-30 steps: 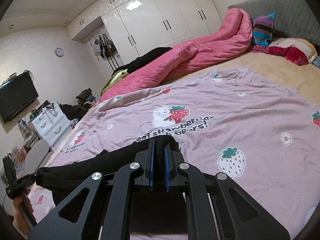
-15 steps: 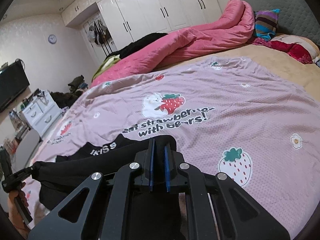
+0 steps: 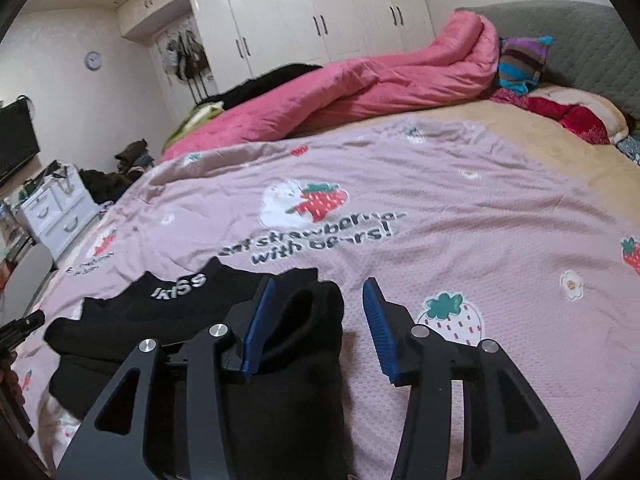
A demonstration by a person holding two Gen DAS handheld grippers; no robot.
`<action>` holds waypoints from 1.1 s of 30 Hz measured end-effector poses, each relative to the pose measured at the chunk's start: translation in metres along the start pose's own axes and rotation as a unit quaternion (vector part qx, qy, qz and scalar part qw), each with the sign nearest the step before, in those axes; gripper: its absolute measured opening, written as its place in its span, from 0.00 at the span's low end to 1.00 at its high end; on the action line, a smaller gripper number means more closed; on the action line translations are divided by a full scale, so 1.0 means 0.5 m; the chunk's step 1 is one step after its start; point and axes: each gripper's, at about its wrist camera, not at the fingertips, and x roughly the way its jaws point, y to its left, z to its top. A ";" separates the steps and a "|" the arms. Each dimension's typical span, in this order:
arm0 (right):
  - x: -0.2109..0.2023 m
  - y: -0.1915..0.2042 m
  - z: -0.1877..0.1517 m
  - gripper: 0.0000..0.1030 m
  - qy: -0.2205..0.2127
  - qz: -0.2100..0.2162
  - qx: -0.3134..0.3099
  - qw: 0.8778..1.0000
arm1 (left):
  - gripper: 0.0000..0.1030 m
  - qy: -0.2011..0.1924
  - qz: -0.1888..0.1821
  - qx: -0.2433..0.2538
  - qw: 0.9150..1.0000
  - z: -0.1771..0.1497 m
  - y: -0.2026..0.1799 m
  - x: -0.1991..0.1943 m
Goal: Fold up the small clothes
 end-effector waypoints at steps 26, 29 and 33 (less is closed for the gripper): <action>0.098 0.114 -0.118 0.18 0.132 0.002 -0.132 0.982 | 0.12 0.112 -0.019 0.124 0.986 -0.113 -0.114 0.079; 0.121 0.105 -0.104 0.18 0.132 0.007 -0.110 0.985 | 0.12 0.112 -0.013 0.120 0.986 -0.102 -0.107 0.095; 0.148 0.089 -0.085 0.18 0.130 0.025 -0.069 0.989 | 0.12 0.100 -0.011 0.106 0.989 -0.078 -0.089 0.119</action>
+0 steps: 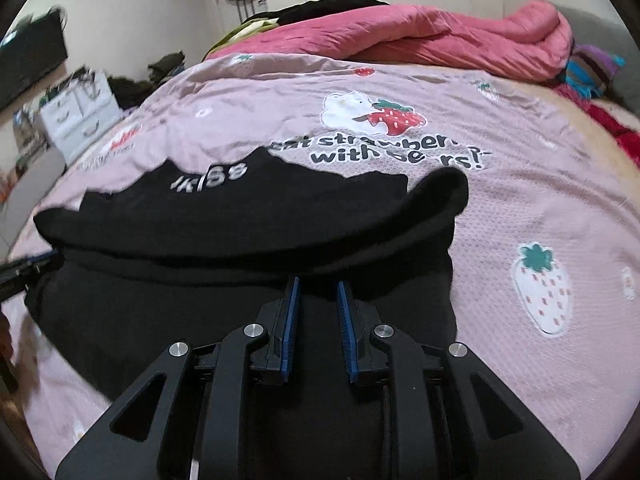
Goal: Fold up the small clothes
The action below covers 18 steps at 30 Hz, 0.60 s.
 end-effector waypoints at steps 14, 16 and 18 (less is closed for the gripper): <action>0.015 -0.041 0.070 0.19 -0.033 0.006 0.053 0.998 | 0.23 -0.065 0.023 -0.068 0.995 0.072 0.072 0.014; 0.011 -0.055 0.073 0.21 -0.038 -0.001 0.063 0.997 | 0.24 -0.075 0.033 -0.076 0.994 0.077 0.084 0.008; 0.001 -0.074 0.076 0.35 -0.045 -0.020 0.068 0.996 | 0.25 -0.073 0.037 -0.090 0.993 0.078 0.101 0.006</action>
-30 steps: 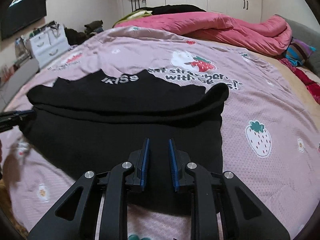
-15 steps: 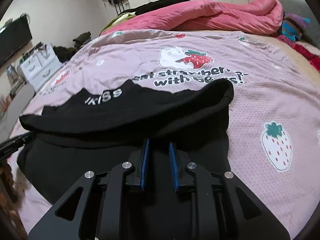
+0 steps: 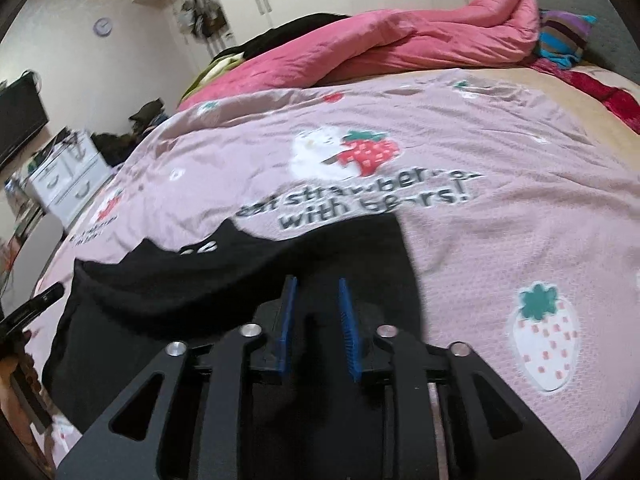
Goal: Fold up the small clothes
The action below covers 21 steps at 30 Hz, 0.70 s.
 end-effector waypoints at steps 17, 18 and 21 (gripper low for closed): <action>-0.024 -0.030 0.010 0.07 -0.009 0.019 0.009 1.000 | 0.03 0.000 -0.032 -0.022 0.999 -0.004 0.017 -0.013; -0.032 -0.031 0.016 0.07 -0.019 0.020 0.010 1.000 | 0.03 -0.012 -0.038 -0.023 0.999 0.001 0.016 -0.029; -0.045 -0.036 0.023 0.07 -0.046 0.018 0.014 0.999 | 0.03 -0.034 -0.028 -0.008 0.999 0.008 0.006 -0.051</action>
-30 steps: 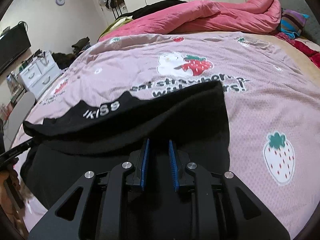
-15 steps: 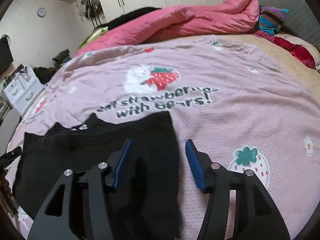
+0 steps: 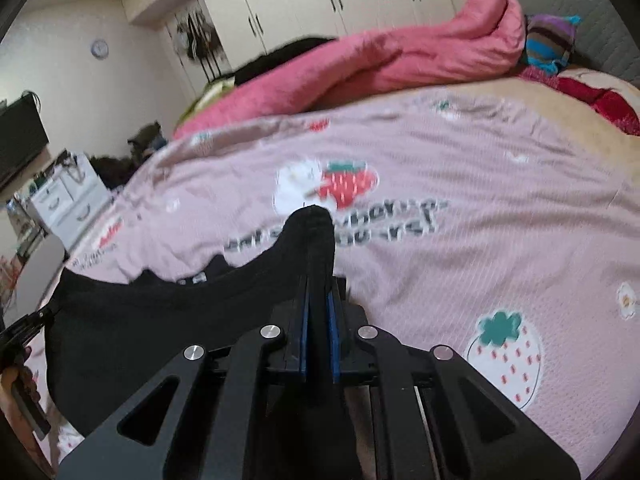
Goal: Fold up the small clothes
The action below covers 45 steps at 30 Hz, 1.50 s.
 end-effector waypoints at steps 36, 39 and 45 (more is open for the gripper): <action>-0.046 0.056 -0.056 0.60 0.037 -0.029 -0.035 0.998 | 0.48 0.064 0.041 0.042 0.996 -0.078 -0.015 -0.019; -0.061 0.077 -0.070 0.61 0.046 -0.014 -0.044 0.998 | 0.57 0.060 0.026 0.042 0.997 -0.084 -0.030 -0.036; -0.099 0.116 -0.084 0.76 0.035 0.009 -0.048 0.998 | 0.67 0.064 0.019 0.057 0.996 -0.100 -0.057 -0.050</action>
